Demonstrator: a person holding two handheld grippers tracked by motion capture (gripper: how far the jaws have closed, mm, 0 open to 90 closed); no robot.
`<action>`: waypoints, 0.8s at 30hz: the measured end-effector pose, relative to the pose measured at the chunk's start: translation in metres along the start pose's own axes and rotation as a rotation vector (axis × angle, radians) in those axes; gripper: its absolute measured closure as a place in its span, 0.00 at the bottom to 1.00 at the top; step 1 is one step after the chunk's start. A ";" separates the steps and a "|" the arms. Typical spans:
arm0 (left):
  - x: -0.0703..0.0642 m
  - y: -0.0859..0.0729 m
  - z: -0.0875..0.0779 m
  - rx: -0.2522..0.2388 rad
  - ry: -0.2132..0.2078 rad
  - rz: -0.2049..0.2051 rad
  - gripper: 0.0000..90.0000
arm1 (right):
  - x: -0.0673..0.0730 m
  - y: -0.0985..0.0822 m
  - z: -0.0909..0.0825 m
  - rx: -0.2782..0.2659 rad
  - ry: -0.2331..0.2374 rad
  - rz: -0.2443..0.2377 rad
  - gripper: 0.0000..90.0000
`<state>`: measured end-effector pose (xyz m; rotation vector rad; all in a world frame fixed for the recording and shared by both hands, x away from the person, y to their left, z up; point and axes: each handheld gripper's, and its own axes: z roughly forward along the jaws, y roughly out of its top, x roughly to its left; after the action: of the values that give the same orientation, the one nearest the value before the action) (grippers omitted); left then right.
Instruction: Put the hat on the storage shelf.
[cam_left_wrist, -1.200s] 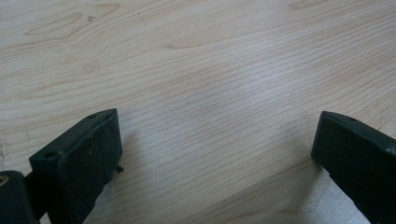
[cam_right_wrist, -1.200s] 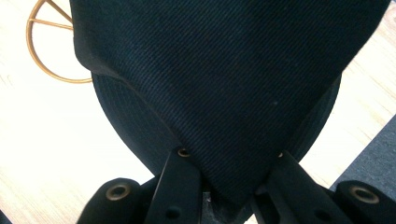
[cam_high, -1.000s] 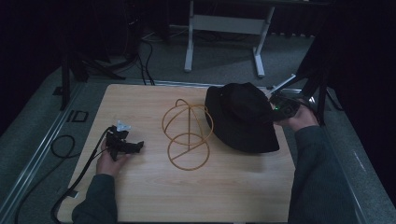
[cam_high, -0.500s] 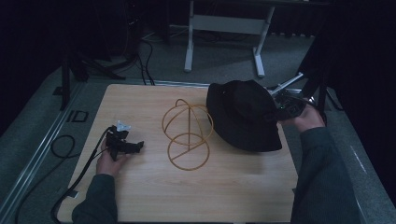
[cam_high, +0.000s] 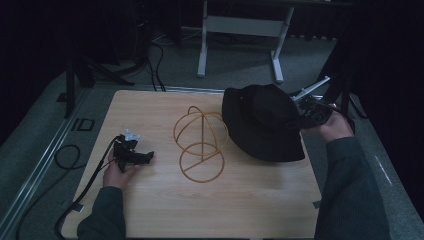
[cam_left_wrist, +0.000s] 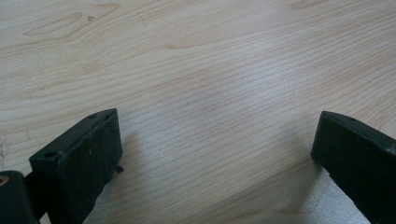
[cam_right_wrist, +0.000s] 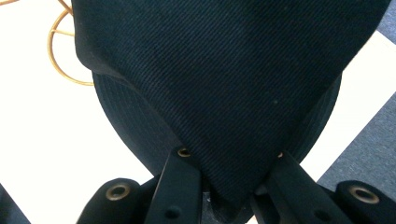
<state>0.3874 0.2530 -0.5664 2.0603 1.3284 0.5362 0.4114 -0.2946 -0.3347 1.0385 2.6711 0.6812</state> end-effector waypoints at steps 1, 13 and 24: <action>0.000 0.000 0.000 0.000 0.000 0.000 0.02 | 0.000 0.000 0.000 0.002 0.000 -0.005 0.94; 0.000 0.000 0.000 0.000 0.000 0.000 0.02 | 0.004 0.000 -0.010 -0.018 0.003 -0.023 0.94; 0.000 0.000 0.000 0.000 0.000 0.000 0.02 | 0.007 0.001 -0.018 -0.019 0.010 -0.046 0.94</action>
<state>0.3874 0.2530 -0.5663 2.0605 1.3285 0.5361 0.4014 -0.2954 -0.3186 0.9679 2.6833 0.7029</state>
